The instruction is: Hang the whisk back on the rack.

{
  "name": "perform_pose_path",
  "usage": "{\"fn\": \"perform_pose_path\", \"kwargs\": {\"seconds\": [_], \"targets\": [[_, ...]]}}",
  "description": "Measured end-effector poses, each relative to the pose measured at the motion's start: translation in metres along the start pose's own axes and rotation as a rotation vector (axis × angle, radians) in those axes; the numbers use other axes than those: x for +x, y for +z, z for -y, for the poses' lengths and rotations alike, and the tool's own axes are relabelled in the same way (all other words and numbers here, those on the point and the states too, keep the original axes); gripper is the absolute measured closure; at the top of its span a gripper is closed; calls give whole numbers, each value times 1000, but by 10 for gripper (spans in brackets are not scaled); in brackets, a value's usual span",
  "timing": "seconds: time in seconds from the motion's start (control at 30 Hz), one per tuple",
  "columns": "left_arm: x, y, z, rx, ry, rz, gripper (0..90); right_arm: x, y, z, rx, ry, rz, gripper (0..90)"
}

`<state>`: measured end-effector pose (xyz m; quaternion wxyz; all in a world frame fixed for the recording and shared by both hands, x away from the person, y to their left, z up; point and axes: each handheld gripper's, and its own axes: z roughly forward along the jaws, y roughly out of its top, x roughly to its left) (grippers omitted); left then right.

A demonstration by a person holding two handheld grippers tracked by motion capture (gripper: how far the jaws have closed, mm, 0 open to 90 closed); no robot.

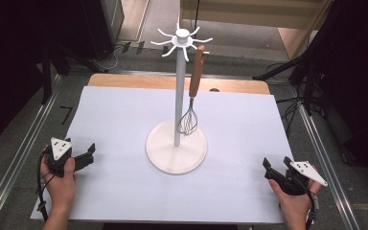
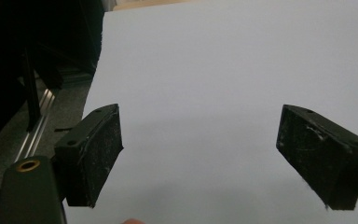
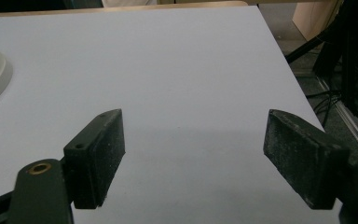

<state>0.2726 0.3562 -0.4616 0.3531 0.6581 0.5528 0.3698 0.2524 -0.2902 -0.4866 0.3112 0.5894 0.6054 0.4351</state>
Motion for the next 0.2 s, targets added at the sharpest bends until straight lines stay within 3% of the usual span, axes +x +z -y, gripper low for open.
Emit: {"fn": "perform_pose_path", "kwargs": {"seconds": [0.1,0.2], "targets": [[0,0,0,0,-2,0,150,0,0,0,6,4,-4,207],[0,0,0,0,-2,0,151,1,2,-1,23,7,32,333]]}}
